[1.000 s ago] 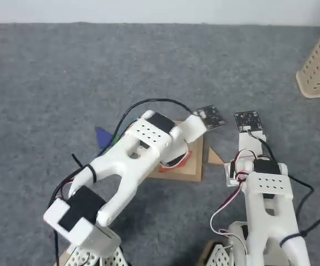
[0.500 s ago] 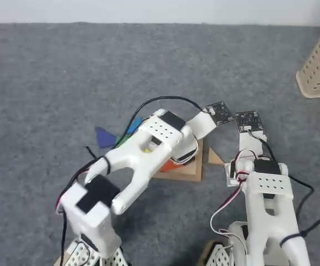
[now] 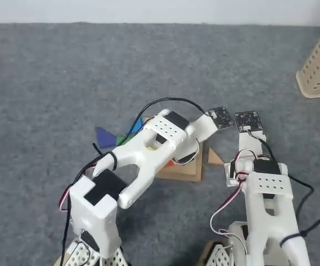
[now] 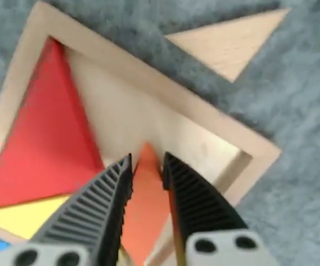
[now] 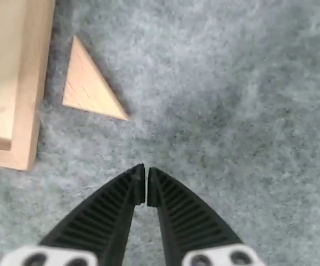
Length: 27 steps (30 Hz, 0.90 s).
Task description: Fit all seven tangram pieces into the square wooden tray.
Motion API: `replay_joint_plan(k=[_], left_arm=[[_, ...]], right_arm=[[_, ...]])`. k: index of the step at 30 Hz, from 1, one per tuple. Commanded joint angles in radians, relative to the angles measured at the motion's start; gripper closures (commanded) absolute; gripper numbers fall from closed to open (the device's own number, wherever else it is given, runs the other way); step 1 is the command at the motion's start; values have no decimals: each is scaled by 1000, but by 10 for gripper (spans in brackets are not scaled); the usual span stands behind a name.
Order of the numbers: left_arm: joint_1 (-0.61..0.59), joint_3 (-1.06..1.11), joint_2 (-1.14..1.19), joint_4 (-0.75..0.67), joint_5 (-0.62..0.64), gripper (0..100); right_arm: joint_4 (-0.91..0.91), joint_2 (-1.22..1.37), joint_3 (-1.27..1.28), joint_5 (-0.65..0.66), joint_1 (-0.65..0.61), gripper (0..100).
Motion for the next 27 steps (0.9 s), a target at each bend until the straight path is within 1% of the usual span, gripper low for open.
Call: replay_joint_plan(k=[1,8,12,18,20,24,27], left_arm=[[-8,28,-21,31,-38,942],[-6,64,-21,48,-55,942],[-6,70,-23,68,-57,972],[-8,85,-25,72,-58,975],[-8,114,-57,64,-58,974],[-8,176,-195,64,-57,969],[-8,220,-285,64,-54,915]], right_arm=[[-19,-5,-5,-2,5,992],[-19,-5,-5,-2,5,992],[-19,-5,-5,-2,5,992],[-19,-5,-5,-2,5,992],[-19,-5,-5,-2,5,992],[-19,-5,-5,-2,5,992],[-19,-4,-5,-2,5,992]])
